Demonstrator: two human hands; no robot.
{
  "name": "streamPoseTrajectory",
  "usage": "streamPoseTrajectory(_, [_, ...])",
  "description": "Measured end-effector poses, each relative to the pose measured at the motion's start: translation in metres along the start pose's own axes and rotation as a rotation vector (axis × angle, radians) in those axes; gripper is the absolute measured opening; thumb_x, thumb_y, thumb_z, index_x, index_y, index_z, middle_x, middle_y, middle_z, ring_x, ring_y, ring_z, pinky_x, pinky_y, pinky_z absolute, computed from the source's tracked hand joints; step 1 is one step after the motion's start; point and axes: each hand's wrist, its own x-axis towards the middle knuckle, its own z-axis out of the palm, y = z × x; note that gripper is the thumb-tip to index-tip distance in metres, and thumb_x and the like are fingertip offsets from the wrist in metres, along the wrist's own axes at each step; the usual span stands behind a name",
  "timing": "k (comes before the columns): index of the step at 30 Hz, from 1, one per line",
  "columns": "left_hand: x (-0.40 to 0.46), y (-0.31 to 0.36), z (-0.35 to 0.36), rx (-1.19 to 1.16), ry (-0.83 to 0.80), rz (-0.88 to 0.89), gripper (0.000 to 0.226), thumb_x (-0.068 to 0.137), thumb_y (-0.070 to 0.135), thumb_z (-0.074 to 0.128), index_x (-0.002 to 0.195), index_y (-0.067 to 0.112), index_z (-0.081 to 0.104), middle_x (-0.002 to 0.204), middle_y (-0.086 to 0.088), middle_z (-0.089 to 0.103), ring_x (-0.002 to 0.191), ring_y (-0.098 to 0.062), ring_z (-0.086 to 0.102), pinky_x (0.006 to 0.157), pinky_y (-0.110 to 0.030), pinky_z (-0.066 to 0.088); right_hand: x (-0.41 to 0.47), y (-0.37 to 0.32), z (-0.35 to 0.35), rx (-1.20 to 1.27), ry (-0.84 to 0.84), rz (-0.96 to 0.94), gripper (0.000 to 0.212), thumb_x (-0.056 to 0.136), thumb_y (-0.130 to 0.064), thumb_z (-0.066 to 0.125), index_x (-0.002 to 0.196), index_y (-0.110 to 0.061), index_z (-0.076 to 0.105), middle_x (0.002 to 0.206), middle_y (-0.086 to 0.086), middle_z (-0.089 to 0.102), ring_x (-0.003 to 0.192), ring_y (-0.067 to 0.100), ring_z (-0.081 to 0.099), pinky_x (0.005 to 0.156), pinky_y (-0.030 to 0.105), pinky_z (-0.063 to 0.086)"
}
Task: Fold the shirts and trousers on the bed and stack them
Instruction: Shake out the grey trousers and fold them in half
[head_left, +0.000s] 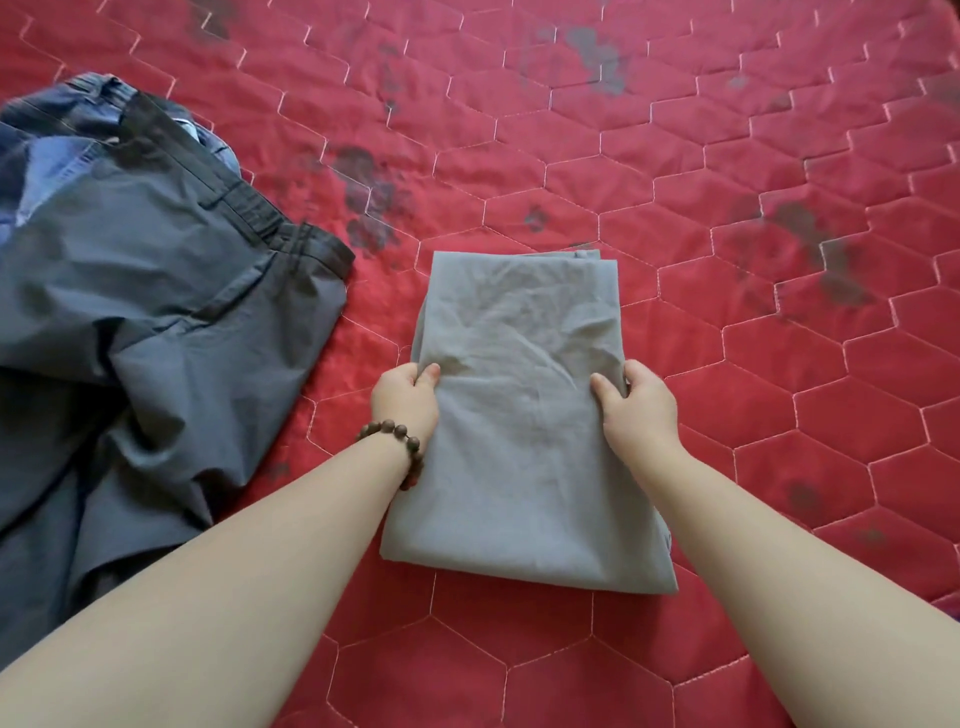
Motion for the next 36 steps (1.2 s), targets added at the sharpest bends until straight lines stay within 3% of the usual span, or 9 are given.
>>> streamPoseTrajectory(3, [-0.003,0.007,-0.002,0.256,0.094,0.013,0.043,0.097,0.032,0.050,0.060,0.013,0.040,0.062,-0.004,0.046,0.071,-0.031,0.048,0.060,-0.033,0.025,-0.005,-0.006,-0.001,-0.063,0.078,-0.057,0.028,0.091,-0.020,0.059,0.069,-0.012,0.043,0.066,-0.002,0.043,0.063,0.018,0.038,0.052,0.017,0.030])
streamPoseTrajectory(5, [-0.010,0.010,-0.003,0.503,0.259,0.118,0.015,0.091,0.031,0.056,0.088,0.017,0.059,0.093,-0.007,0.059,0.094,-0.033,0.056,0.073,-0.037,0.038,-0.015,-0.012,-0.003,-0.228,0.196,-0.168,0.009,0.089,-0.021,0.062,0.096,-0.014,0.061,0.089,0.003,0.052,0.081,0.023,0.048,0.070,0.022,0.039])
streamPoseTrajectory(7, [-0.018,0.008,0.004,0.638,0.322,0.411,0.034,0.083,0.023,0.062,0.116,0.016,0.059,0.121,-0.010,0.056,0.112,-0.031,0.053,0.088,-0.042,0.039,-0.024,-0.016,0.005,-0.427,0.293,-0.412,0.038,0.088,-0.015,0.061,0.124,-0.006,0.058,0.119,0.015,0.055,0.108,0.031,0.052,0.093,0.041,0.042])
streamPoseTrajectory(11, [-0.037,-0.005,0.038,0.834,-0.057,0.868,0.055,0.091,0.024,0.039,0.142,0.004,0.042,0.151,-0.014,0.038,0.142,-0.027,0.032,0.115,-0.046,0.027,-0.040,-0.011,0.039,-0.627,-0.004,-0.800,0.048,0.087,-0.011,0.042,0.131,0.003,0.054,0.138,0.020,0.051,0.130,0.034,0.047,0.111,0.051,0.032])
streamPoseTrajectory(14, [-0.035,-0.020,0.048,0.958,-0.137,0.794,0.062,0.095,0.034,0.018,0.151,0.009,0.021,0.160,-0.006,0.016,0.148,-0.023,0.009,0.120,-0.047,0.004,-0.036,0.002,0.048,-0.699,-0.195,-0.746,0.055,0.091,-0.017,0.042,0.145,-0.005,0.038,0.152,0.008,0.035,0.142,0.024,0.030,0.119,0.044,0.017])
streamPoseTrajectory(18, [-0.026,-0.023,0.051,1.010,-0.098,0.679,0.067,0.091,0.049,0.015,0.153,0.025,0.004,0.161,0.002,-0.004,0.148,-0.030,-0.009,0.117,-0.055,-0.007,-0.008,0.009,0.039,-0.915,-0.135,-0.632,0.062,0.096,-0.047,0.017,0.153,-0.026,0.008,0.160,-0.006,0.003,0.148,0.011,0.002,0.119,0.045,-0.006])
streamPoseTrajectory(21, [-0.021,-0.013,0.052,0.977,-0.045,0.614,0.070,0.093,0.048,0.024,0.153,0.019,0.003,0.161,-0.001,-0.001,0.148,-0.028,-0.007,0.117,-0.054,-0.007,0.015,0.002,0.031,-0.971,-0.023,-0.478,0.060,0.098,-0.047,0.010,0.153,-0.023,-0.001,0.161,-0.006,-0.004,0.147,0.008,-0.008,0.115,0.048,-0.018])
streamPoseTrajectory(27, [0.030,0.024,0.061,1.002,-0.092,0.709,0.064,0.098,0.046,0.023,0.154,0.022,0.003,0.162,-0.006,-0.004,0.149,-0.026,-0.007,0.118,-0.046,-0.007,0.051,-0.030,0.043,-0.898,-0.121,-0.682,0.054,0.103,-0.028,0.026,0.152,-0.010,0.012,0.161,0.004,0.007,0.149,0.016,0.001,0.118,0.037,-0.010])
streamPoseTrajectory(36, [0.051,0.017,0.060,0.906,-0.015,0.595,0.071,0.087,0.065,0.022,0.149,0.045,-0.006,0.159,-0.016,-0.018,0.145,-0.034,-0.018,0.110,-0.069,0.000,0.060,-0.021,0.059,-0.879,0.060,-0.483,0.059,0.094,-0.053,0.012,0.151,-0.040,0.002,0.159,0.019,-0.011,0.147,0.028,-0.015,0.117,0.050,-0.011])
